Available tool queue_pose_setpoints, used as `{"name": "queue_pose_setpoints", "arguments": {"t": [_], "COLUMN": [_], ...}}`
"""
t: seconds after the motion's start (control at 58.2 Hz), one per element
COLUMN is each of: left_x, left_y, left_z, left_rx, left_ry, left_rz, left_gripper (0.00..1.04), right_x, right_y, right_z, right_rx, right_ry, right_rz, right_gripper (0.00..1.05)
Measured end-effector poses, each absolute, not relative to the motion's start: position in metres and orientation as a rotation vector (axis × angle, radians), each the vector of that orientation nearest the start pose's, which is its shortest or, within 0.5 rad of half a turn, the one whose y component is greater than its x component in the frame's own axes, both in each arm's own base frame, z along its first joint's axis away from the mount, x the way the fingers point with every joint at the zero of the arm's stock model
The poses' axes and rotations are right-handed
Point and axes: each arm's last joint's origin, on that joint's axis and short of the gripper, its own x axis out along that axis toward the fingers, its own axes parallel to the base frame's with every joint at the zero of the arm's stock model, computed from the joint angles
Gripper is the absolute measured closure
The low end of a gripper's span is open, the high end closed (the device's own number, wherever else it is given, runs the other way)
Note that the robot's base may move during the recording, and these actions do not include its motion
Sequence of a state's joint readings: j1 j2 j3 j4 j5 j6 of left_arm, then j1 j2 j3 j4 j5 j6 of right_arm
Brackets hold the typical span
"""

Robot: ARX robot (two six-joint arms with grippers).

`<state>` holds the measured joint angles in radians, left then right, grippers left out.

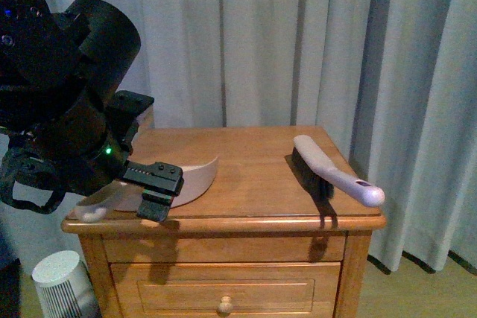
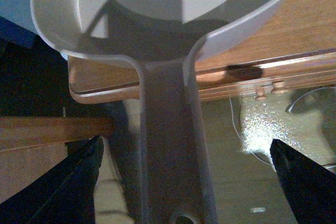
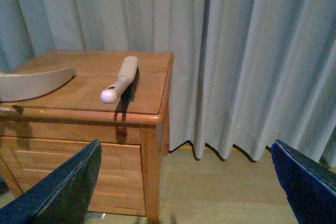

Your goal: Clean up trash

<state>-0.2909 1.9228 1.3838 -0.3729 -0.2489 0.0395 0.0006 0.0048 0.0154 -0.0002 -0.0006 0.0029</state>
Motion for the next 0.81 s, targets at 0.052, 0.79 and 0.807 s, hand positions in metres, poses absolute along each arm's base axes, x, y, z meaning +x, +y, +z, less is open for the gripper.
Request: {"name": "queue_pose_setpoints", "arguments": {"t": [0.052,0.79,0.807], "left_x": [0.396,0.399,0.399], "left_y": [-0.109,-0.098,-0.098], "left_z": [0.198,0.180,0.180], "left_rx": [0.278,0.308,0.307], "left_ry": [0.884,0.868,0.868], "left_rz": [-0.056,-0.045,-0.049], "left_gripper": [0.08,0.56,0.59], "right_x": [0.097,0.097,0.097], "right_y": [0.000,0.000,0.000], "right_z": [0.168,0.168,0.168], "right_rx": [0.003,0.003,0.003], "right_ry": [-0.010,-0.010,-0.010], "right_rz": [0.001,0.001,0.001], "right_gripper": [0.07,0.07,0.07]}}
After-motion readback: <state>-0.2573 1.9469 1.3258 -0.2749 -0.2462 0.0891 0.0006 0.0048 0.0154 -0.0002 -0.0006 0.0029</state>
